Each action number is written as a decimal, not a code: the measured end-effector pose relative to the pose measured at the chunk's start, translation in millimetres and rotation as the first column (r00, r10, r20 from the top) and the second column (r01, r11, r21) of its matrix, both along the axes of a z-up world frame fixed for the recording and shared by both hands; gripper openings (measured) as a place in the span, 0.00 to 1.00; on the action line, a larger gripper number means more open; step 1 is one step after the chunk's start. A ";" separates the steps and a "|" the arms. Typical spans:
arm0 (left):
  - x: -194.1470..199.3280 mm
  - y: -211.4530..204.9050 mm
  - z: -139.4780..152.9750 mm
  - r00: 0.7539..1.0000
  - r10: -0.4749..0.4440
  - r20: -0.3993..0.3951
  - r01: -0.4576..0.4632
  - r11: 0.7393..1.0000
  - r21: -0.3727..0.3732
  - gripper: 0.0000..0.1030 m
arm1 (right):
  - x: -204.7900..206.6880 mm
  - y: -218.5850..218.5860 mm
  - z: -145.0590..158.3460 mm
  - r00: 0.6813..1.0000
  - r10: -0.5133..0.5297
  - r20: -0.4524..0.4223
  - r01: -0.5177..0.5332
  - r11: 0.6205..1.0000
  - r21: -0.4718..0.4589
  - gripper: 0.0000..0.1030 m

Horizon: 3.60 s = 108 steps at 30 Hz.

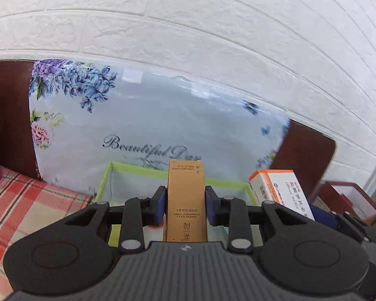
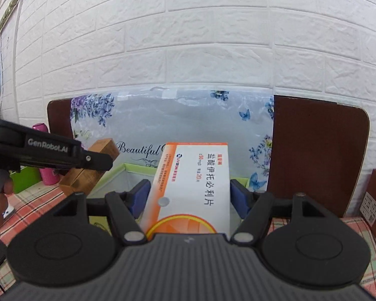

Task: Organize objects
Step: 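Place both boxes into the lime-green box and open both grippers, then grasp the steel wool with the left gripper while the right gripper grasps the tan box, then carry steel wool and tan box into the lime-green box and release both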

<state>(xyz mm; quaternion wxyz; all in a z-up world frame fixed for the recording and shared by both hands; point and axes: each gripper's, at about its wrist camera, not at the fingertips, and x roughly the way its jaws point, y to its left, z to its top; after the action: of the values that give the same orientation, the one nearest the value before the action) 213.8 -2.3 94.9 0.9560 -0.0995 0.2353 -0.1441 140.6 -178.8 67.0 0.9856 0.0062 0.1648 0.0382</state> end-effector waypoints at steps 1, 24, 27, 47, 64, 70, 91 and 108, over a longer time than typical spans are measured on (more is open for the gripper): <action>9.9 0.5 -2.0 1.000 0.008 -0.005 -0.008 1.000 0.001 0.32 | 9.4 0.2 -1.5 1.000 -0.003 0.002 0.003 1.000 -0.008 0.66; 16.1 26.5 -35.9 0.979 0.141 -0.146 -0.130 0.988 0.086 0.76 | 56.0 7.5 -42.1 0.994 -0.042 -0.101 0.042 0.999 -0.002 1.00; -10.8 21.2 -29.3 0.981 0.137 -0.139 -0.124 0.987 0.099 0.76 | 30.5 -0.7 -28.9 0.993 -0.062 -0.096 0.065 0.997 0.031 1.00; -126.8 18.3 -63.9 0.972 0.115 -0.205 -0.085 0.985 0.149 0.77 | -130.7 -12.0 -24.7 0.990 -0.090 -0.110 0.100 0.990 0.094 1.00; -171.1 28.6 -102.6 0.966 -0.012 -0.260 0.033 0.997 0.074 0.65 | -157.6 35.2 -92.5 0.967 0.000 -0.256 -0.007 1.000 -0.030 0.82; -170.6 34.7 -94.6 0.971 -0.025 -0.238 0.034 0.999 0.035 0.55 | -118.4 58.0 -101.8 0.957 0.086 -0.278 -0.096 0.995 -0.024 0.58; -151.8 -10.0 -112.3 0.938 -0.176 -0.297 0.232 0.959 0.164 0.36 | -161.0 18.5 -97.7 0.944 0.062 -0.323 -0.084 0.995 -0.054 0.39; -146.6 -3.4 -111.5 0.940 -0.161 -0.300 0.208 0.969 0.131 0.36 | -140.3 22.9 -103.1 0.931 0.087 -0.355 -0.101 0.995 -0.022 0.29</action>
<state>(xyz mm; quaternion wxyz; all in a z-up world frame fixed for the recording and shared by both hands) 67.2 -5.7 -16.6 0.8988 -0.0193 0.3906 -0.1980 0.3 -155.9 -36.1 0.9368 -0.0145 0.3403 0.0804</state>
